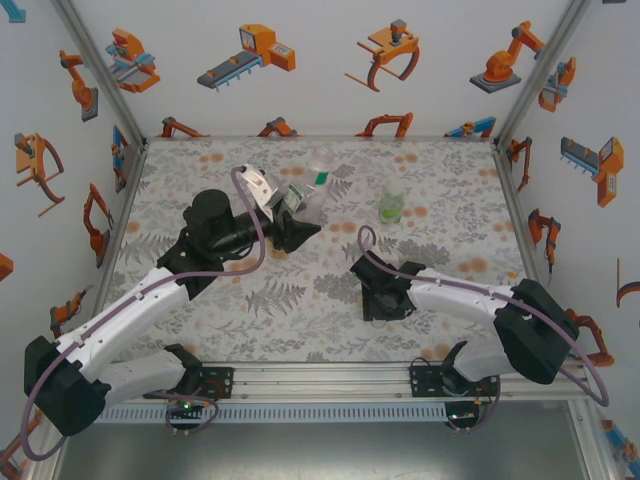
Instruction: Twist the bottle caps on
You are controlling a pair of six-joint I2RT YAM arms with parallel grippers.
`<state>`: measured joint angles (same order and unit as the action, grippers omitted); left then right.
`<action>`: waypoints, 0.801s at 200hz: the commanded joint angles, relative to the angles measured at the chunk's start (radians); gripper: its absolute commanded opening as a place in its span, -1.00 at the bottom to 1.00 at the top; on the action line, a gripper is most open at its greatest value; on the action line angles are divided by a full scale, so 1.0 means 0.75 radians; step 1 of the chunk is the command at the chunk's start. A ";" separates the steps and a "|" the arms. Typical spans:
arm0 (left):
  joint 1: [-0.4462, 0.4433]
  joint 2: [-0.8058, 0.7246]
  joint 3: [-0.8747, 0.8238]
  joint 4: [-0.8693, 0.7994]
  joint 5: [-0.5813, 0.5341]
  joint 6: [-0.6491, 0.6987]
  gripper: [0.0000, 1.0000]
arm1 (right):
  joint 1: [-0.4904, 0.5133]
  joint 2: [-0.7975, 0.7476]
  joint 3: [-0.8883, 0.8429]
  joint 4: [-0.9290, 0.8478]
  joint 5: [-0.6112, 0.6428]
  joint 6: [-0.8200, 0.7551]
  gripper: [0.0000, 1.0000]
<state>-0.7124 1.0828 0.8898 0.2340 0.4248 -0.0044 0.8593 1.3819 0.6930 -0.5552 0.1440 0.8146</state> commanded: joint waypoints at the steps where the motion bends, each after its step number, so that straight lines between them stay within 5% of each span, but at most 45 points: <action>1: 0.003 0.008 0.033 0.009 -0.015 -0.012 0.05 | 0.011 0.038 0.010 -0.054 -0.024 -0.001 -0.02; 117: 0.004 0.028 0.038 -0.001 -0.049 0.000 0.04 | 0.014 0.014 0.060 -0.096 -0.010 -0.008 -0.21; 160: 0.001 0.045 0.100 -0.176 -0.120 0.080 0.02 | 0.010 -0.062 0.121 -0.118 0.004 -0.058 -0.26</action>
<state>-0.7128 1.1091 0.9062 0.1772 0.3710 0.0051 0.8619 1.3808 0.7292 -0.6098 0.1432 0.8040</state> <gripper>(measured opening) 0.561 0.434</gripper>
